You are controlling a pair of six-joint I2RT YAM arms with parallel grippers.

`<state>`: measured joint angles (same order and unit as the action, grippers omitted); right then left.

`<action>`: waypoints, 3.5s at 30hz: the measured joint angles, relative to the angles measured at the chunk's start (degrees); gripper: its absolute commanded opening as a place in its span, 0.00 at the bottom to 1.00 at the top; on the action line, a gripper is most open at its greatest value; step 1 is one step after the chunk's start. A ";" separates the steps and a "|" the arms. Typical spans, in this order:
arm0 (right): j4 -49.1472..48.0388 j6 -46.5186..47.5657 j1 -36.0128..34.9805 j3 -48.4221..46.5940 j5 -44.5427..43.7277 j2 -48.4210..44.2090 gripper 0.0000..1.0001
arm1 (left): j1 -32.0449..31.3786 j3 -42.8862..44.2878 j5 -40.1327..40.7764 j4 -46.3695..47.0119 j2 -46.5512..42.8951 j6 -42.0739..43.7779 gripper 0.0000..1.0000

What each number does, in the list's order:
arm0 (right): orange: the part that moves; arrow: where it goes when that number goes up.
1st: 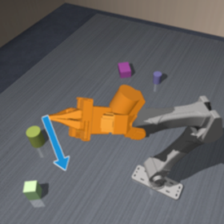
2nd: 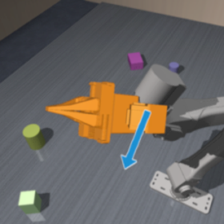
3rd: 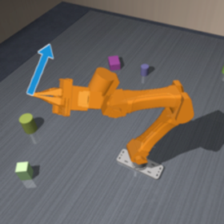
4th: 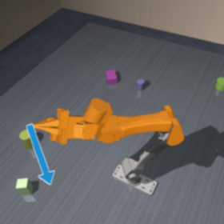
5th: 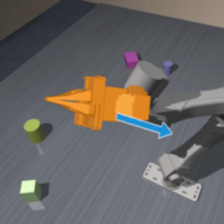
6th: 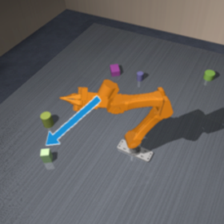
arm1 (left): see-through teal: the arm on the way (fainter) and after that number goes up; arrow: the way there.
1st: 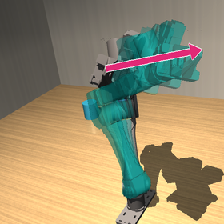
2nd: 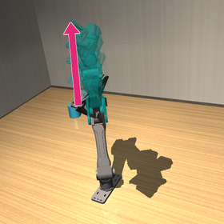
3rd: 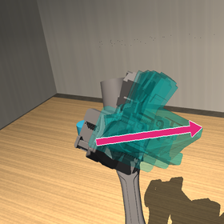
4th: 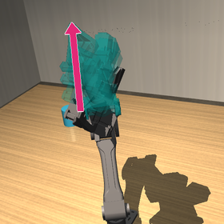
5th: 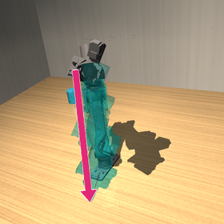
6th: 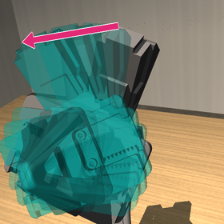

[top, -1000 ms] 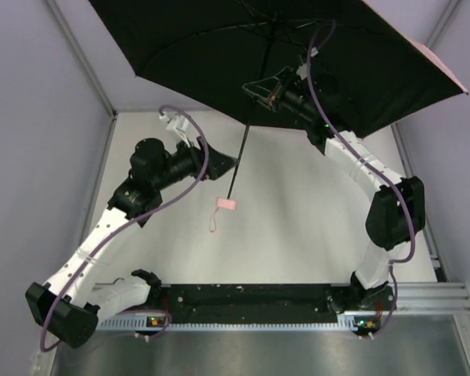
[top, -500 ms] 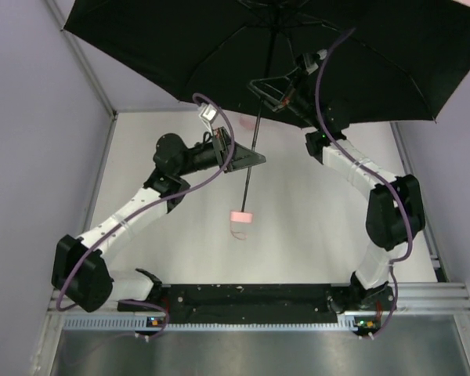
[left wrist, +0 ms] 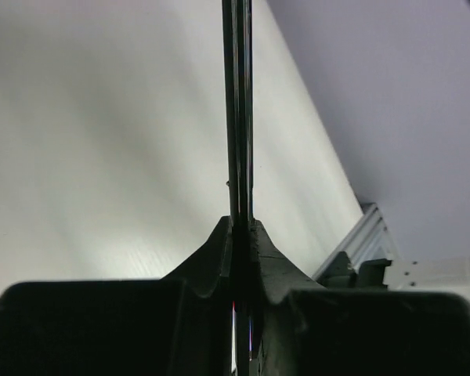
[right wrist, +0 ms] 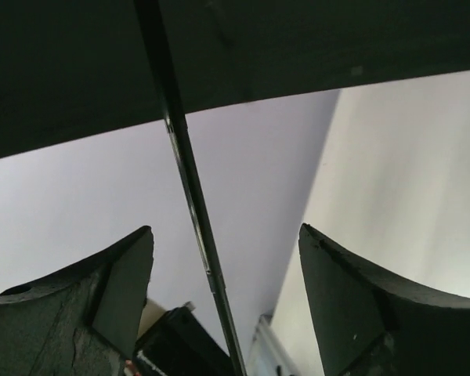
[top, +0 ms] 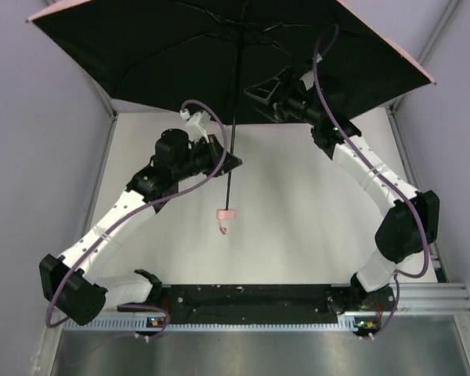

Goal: Put away the umbrella

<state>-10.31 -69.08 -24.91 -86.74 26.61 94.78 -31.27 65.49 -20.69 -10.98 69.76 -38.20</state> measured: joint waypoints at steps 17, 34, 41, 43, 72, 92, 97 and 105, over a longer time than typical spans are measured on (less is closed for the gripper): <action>17.29 16.57 -6.01 -11.56 -10.05 5.64 0.64 | -0.81 -0.48 8.61 -8.76 -3.15 8.76 0.00; -0.48 9.75 -7.45 -4.61 -7.58 5.75 0.00 | -0.42 -2.67 3.26 -8.98 -6.32 -1.84 0.32; -17.84 1.70 -7.28 6.12 -6.12 4.31 0.00 | 4.24 -8.00 -3.48 1.18 -9.44 -10.27 0.64; -21.44 0.07 -7.28 7.91 -6.08 4.07 0.00 | 5.35 -9.44 -5.81 5.35 -9.49 -13.00 0.61; 12.15 7.65 -6.82 -24.30 -22.71 6.91 0.62 | -4.11 -6.23 7.39 1.49 -9.88 -4.70 0.00; 18.45 9.25 -8.37 -39.26 -21.99 19.41 0.57 | -3.78 -6.12 9.66 0.50 -9.70 -3.23 0.00; 18.45 9.25 -8.37 -39.56 -22.69 20.06 0.44 | -3.65 -5.60 8.31 0.57 -9.18 -3.48 0.00; 19.04 9.20 -8.37 -43.21 -24.09 22.47 0.00 | -3.41 -5.01 7.76 0.94 -8.09 -3.74 0.00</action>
<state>8.73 -59.88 -33.28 -129.95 2.52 117.25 -34.68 60.49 -12.93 -10.04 61.67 -41.93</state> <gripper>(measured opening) 0.205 0.147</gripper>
